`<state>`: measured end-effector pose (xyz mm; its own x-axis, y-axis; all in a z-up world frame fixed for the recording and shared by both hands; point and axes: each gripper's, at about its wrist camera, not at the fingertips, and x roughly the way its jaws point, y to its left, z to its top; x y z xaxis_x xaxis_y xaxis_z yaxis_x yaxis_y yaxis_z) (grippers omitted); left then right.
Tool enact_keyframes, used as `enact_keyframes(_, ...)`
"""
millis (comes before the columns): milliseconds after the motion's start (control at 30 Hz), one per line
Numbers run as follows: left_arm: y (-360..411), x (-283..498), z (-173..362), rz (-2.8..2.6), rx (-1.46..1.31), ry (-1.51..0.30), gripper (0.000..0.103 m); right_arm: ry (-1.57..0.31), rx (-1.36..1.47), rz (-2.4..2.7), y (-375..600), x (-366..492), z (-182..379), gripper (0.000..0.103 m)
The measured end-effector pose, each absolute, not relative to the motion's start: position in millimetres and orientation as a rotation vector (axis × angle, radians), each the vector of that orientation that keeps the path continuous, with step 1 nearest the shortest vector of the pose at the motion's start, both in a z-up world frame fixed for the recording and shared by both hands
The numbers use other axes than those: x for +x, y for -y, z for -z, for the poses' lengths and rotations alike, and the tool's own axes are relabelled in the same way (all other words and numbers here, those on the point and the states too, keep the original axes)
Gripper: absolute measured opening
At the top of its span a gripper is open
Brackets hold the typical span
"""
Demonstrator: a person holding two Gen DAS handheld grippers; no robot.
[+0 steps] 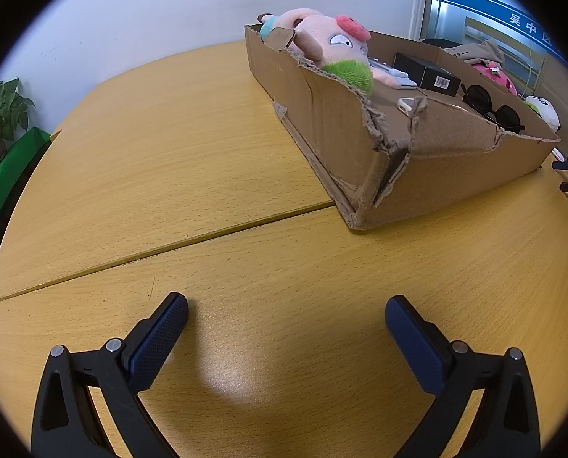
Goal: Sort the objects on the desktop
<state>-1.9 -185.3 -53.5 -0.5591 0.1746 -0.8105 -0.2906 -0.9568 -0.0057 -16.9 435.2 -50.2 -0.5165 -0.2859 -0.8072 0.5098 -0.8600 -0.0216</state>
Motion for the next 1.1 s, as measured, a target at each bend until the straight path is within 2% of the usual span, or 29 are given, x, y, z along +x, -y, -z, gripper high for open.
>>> enact_keyframes(1100, 187.9, 1.2, 52.8, -2.561, -1.306, -0.185, 0.103, -0.331, 1.212, 2.416, -440.0, -23.3, 50.8, 0.103)
